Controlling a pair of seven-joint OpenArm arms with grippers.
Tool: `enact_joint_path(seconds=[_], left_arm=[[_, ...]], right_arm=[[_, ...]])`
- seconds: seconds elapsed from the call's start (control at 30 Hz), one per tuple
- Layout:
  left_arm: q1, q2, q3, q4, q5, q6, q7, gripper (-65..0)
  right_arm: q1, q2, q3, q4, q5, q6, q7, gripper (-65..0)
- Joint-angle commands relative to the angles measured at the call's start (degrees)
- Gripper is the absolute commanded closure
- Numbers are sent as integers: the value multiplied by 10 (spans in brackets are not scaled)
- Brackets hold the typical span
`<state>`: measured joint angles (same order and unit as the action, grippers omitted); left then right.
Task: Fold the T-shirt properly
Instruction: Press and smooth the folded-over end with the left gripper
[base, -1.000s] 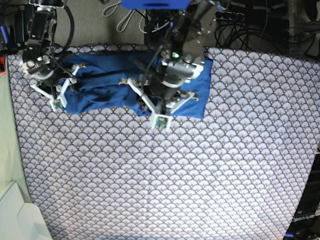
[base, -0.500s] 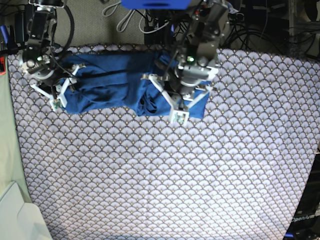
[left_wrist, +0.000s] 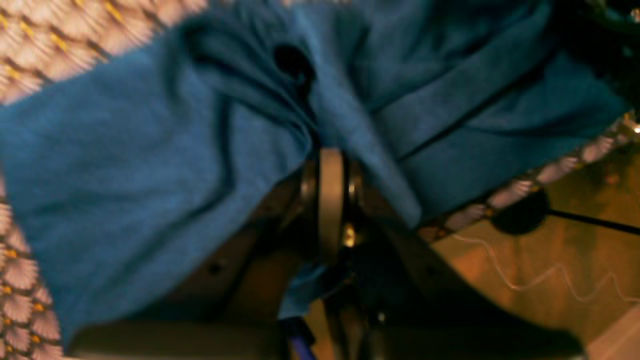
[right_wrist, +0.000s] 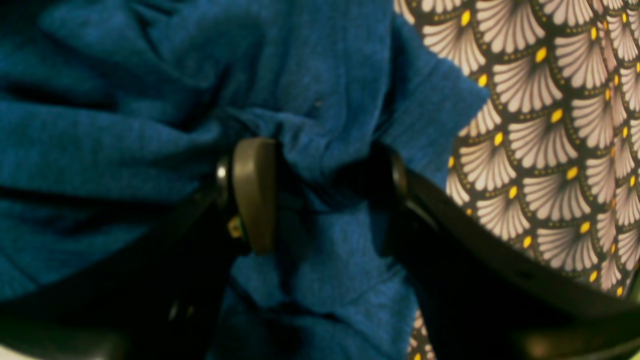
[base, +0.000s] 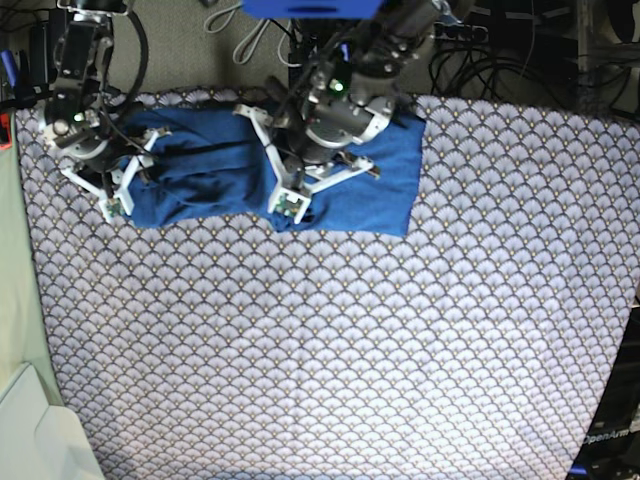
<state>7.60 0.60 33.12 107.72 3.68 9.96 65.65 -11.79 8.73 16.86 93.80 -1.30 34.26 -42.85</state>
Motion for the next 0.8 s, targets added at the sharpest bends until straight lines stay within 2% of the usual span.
enact_joint_path(seconds=[0.0, 0.13, 0.33, 0.43, 0.6, 0.77], left_arm=[[-5, 1, 5, 16, 0, 0, -5, -1], [-7, -7, 1, 16, 4, 1, -5, -1], [-6, -6, -94, 13, 3, 4, -5, -1], [-4, -6, -121, -2, 1, 3, -5, -1], [-5, -1, -118, -61, -1, -1, -5, -1], [-1, -6, -37, -58, -1, -1, -5, -1]], right_arm=[[0, 5, 2, 3, -10, 1, -11, -290], [-9, 5, 3, 3, -10, 1, -11, -290], [-10, 4, 3, 3, -10, 1, -11, -290], [-11, 4, 3, 3, -10, 1, -11, -290], [-8, 4, 3, 4, -10, 1, -11, -290], [-8, 5, 3, 4, -10, 1, -11, -290]])
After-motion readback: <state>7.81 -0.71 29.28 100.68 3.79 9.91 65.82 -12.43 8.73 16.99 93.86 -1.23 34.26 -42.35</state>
